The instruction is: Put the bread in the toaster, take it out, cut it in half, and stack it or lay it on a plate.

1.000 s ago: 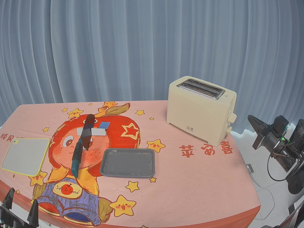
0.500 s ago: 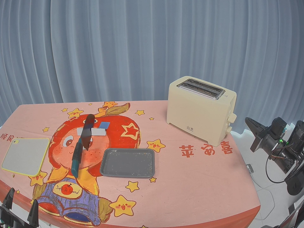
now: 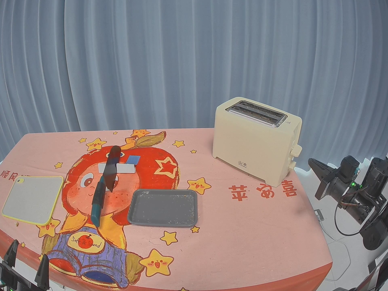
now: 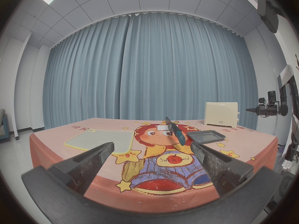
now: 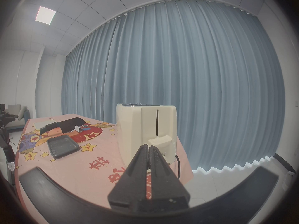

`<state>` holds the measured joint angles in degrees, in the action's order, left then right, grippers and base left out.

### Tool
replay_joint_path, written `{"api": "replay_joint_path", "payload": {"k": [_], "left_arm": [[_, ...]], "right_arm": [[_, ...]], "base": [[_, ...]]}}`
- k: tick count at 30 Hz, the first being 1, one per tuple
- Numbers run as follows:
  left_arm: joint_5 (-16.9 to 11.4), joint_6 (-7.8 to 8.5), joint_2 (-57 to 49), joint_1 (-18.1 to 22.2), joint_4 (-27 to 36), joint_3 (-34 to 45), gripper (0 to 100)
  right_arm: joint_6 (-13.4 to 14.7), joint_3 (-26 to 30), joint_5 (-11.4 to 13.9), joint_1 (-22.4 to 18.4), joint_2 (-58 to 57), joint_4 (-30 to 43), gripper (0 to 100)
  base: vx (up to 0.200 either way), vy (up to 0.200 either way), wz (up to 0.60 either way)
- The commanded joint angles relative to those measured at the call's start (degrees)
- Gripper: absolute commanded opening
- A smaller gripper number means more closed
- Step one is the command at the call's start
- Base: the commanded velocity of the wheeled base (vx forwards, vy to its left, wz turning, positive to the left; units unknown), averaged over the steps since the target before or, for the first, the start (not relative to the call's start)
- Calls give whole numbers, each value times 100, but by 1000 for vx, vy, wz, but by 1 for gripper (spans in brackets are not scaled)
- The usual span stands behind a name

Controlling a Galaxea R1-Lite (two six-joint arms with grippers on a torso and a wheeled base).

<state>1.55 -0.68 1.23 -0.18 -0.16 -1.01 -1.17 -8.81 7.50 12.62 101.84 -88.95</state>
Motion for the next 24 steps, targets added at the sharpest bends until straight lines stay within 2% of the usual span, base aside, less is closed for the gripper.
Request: {"api": "replay_joint_path", "payload": {"k": [1,13,19,24], "left_arm": [[3,-11,9,1,-2,101,100],[3,-2,9,1,-2,101,100],[3,-11,9,1,-2,101,100],[3,-11,9,1,-2,101,100]], "right_arm": [[3,11,6,-5,169,-52,0],[56,-59,-3,-22,416,-61,0],[170,-182,-20,-14,556,-61,0],[275,-279,-170,13,565,-61,0]], "base": [[0,0,0],[0,0,0],[0,0,0],[0,0,0]]}}
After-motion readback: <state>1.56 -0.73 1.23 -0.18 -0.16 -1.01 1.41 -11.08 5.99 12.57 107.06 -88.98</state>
